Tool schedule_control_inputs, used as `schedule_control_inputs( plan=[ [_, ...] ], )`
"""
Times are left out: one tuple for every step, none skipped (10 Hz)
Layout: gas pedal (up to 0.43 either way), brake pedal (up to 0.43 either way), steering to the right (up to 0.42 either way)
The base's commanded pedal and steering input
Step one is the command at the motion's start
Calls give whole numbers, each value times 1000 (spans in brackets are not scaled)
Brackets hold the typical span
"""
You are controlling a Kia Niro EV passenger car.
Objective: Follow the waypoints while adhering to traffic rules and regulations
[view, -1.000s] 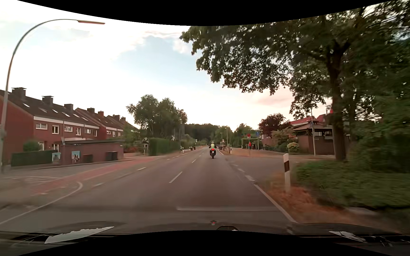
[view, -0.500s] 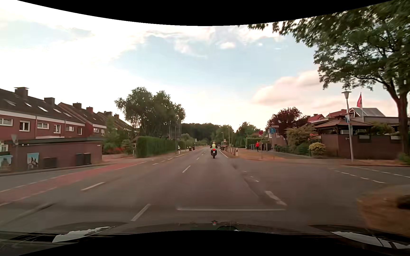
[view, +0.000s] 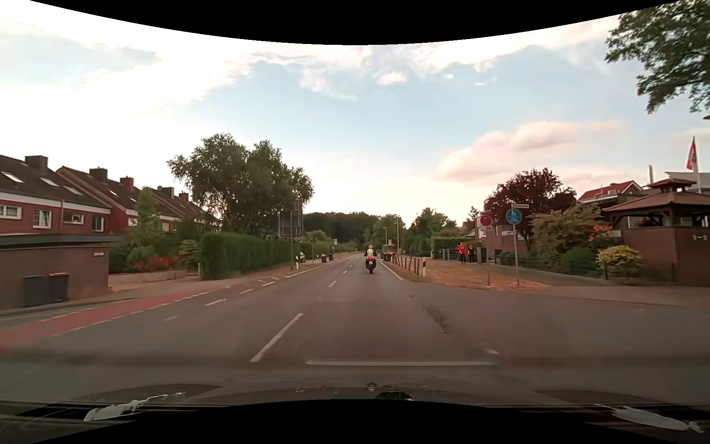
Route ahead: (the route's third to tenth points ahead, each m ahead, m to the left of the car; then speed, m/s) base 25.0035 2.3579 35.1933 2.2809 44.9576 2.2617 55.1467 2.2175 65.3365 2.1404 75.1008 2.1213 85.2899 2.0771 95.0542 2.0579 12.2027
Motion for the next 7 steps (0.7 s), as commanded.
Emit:
schedule_control_inputs(
  plan=[
    [169, 0, 0],
    [169, 0, 0],
    [169, 0, 0],
    [169, 0, 0],
    [169, 0, 0],
    [169, 0, 0],
    [169, 0, 1]
  ],
)
